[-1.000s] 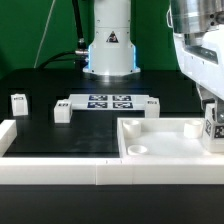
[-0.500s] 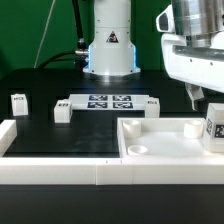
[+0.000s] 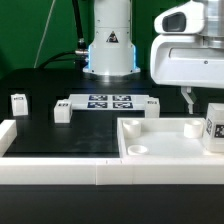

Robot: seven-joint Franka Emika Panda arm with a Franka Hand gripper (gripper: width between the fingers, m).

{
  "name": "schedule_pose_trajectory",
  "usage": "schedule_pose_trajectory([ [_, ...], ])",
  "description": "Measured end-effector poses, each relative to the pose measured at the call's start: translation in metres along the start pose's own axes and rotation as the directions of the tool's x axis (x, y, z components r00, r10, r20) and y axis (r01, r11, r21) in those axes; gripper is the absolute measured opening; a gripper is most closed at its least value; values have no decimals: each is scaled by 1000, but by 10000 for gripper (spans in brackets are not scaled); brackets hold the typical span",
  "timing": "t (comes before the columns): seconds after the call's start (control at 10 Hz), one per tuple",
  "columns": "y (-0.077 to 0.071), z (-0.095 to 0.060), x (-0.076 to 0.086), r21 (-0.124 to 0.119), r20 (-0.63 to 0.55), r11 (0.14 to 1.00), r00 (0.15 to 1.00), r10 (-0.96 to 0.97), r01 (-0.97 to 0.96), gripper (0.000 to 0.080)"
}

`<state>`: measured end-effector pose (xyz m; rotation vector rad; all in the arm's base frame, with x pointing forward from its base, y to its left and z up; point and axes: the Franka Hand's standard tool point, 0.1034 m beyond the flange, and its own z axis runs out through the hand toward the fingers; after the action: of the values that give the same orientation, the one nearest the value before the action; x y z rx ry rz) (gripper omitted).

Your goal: Assemble one leg

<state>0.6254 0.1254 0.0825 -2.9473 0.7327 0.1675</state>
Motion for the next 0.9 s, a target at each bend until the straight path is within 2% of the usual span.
schedule_pose_trajectory([
  [0.2, 0, -1, 1, -6, 3, 981, 981, -195, 195, 649],
  [0.4, 6, -1, 6, -4, 4, 920, 920, -393, 393, 649],
  [0.6, 5, -1, 5, -3, 5, 911, 911, -412, 412, 649],
  [0.7, 5, -1, 5, -3, 5, 911, 911, -412, 412, 525],
  [0.8, 5, -1, 5, -3, 5, 911, 911, -412, 412, 525],
  [0.9, 5, -1, 5, -3, 5, 911, 911, -412, 412, 386],
])
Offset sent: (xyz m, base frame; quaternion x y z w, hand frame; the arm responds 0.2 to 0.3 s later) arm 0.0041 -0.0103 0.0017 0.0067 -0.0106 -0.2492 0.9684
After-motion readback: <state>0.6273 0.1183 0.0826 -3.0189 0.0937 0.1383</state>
